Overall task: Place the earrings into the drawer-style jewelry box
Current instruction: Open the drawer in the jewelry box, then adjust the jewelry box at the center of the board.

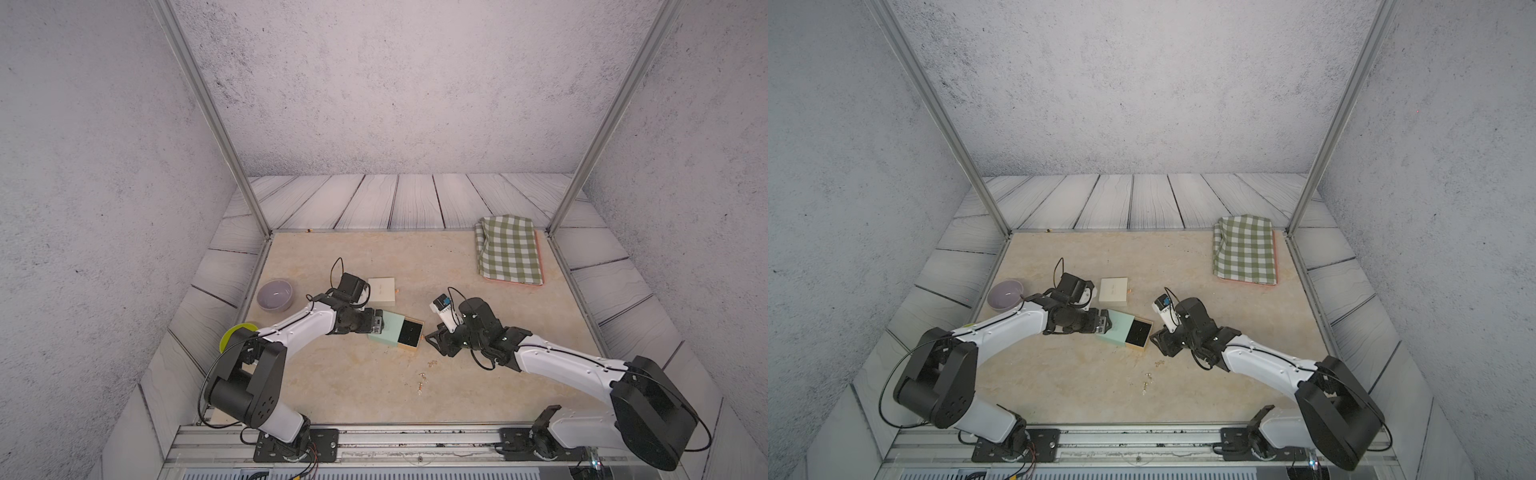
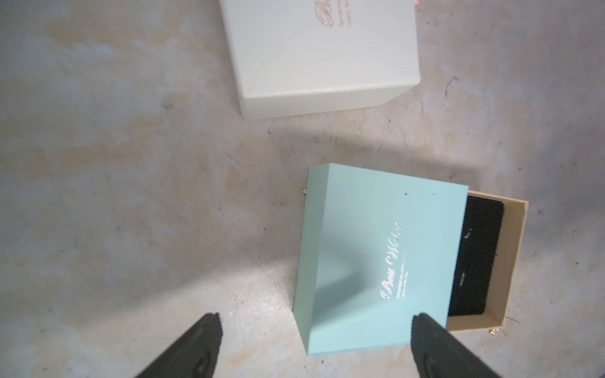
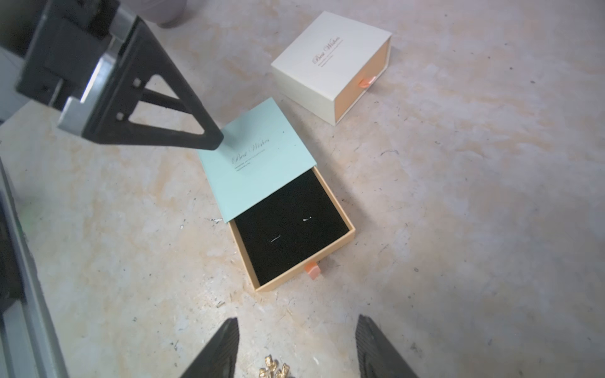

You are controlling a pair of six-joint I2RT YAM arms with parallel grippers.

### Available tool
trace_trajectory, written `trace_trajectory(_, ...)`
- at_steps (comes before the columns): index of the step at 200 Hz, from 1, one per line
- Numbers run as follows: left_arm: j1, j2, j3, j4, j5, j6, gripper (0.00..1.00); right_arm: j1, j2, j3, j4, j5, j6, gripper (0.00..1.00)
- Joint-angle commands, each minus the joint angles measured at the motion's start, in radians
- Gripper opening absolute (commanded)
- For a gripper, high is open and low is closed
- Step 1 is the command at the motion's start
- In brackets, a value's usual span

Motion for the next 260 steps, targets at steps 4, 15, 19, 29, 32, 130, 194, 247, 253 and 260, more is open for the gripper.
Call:
trace_trajectory(4, -0.002, 0.011, -0.021, 0.062, 0.094, -0.042, 0.94, -0.002, 0.052, 0.085, -0.104, 0.031, 0.22, 0.59)
trace_trajectory(15, -0.003, 0.021, -0.02, 0.072, 0.119, -0.049, 0.94, -0.001, 0.088, 0.117, -0.112, 0.006, 0.273, 0.59)
trace_trajectory(19, -0.002, 0.026, -0.018, 0.074, 0.122, -0.049, 0.94, -0.003, 0.1, 0.129, -0.116, 0.001, 0.289, 0.59)
trace_trajectory(29, -0.002, 0.035, -0.017, 0.077, 0.126, -0.05, 0.94, -0.006, 0.125, 0.148, -0.117, -0.013, 0.319, 0.59)
trace_trajectory(32, -0.003, 0.037, -0.018, 0.079, 0.129, -0.05, 0.94, -0.009, 0.132, 0.151, -0.116, -0.018, 0.326, 0.6)
trace_trajectory(130, -0.013, 0.038, -0.102, 0.193, 0.25, -0.116, 0.94, -0.094, 0.289, 0.188, -0.081, -0.149, 0.351, 0.6)
trace_trajectory(194, -0.036, -0.003, -0.148, 0.207, 0.248, -0.137, 0.94, -0.1, 0.335, 0.225, -0.085, -0.164, 0.32, 0.6)
trace_trajectory(247, -0.034, -0.045, -0.141, 0.148, 0.195, -0.114, 0.96, -0.105, 0.265, 0.224, -0.177, -0.141, 0.247, 0.6)
trace_trajectory(253, -0.036, -0.059, -0.142, 0.135, 0.191, -0.105, 0.97, -0.106, 0.244, 0.219, -0.202, -0.139, 0.233, 0.6)
trace_trajectory(260, -0.036, -0.08, -0.144, 0.116, 0.186, -0.095, 0.98, -0.105, 0.215, 0.21, -0.23, -0.138, 0.215, 0.6)
